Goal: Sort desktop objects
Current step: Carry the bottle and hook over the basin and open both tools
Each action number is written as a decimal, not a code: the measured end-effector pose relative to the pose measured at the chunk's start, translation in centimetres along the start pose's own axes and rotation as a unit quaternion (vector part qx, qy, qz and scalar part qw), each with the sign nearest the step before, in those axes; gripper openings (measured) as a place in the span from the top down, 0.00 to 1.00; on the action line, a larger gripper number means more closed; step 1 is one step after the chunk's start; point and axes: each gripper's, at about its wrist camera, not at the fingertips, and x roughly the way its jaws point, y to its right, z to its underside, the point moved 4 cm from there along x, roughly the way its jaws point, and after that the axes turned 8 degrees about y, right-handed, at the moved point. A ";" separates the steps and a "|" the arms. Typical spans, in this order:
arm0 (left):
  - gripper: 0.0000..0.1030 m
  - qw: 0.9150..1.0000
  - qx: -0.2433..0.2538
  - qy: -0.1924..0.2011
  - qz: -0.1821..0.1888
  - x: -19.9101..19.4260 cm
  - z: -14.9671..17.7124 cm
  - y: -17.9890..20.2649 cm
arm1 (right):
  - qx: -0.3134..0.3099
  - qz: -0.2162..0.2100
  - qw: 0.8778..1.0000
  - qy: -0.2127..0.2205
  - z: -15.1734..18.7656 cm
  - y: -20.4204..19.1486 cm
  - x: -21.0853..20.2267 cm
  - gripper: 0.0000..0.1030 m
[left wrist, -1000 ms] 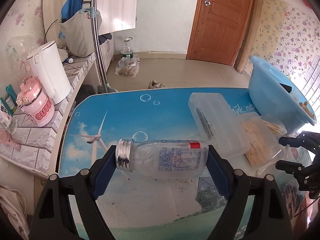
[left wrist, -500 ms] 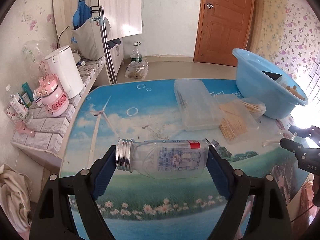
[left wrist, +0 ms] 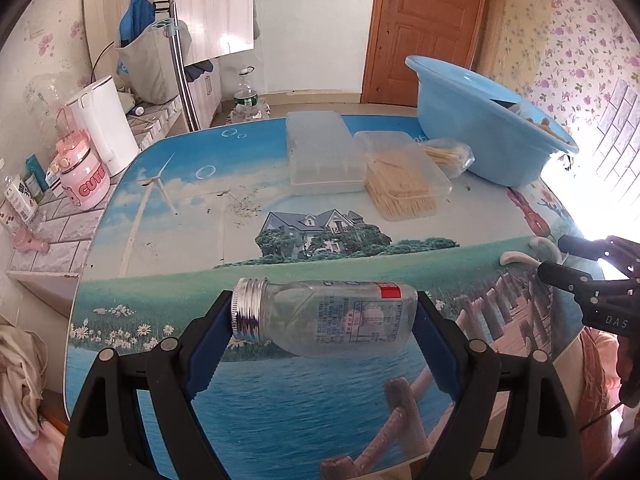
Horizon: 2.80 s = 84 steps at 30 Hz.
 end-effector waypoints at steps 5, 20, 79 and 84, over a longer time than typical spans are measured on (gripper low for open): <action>0.17 1.000 0.006 -0.018 -0.004 1.0 0.8 0.3 | -0.017 0.002 1.000 -0.001 0.6 -0.3 -0.1 0.39; 0.19 0.999 0.031 0.001 0.010 1.2 1.3 0.7 | -0.004 -0.021 1.000 0.021 0.3 0.2 0.0 0.47; 0.13 0.985 0.082 0.091 0.119 3.5 -15.7 12.2 | 0.038 0.019 0.987 0.156 -11.7 8.9 -1.3 0.47; 0.13 0.990 0.058 0.088 0.091 2.9 -14.8 9.0 | 0.037 0.030 0.983 0.176 -12.0 8.4 -2.3 0.34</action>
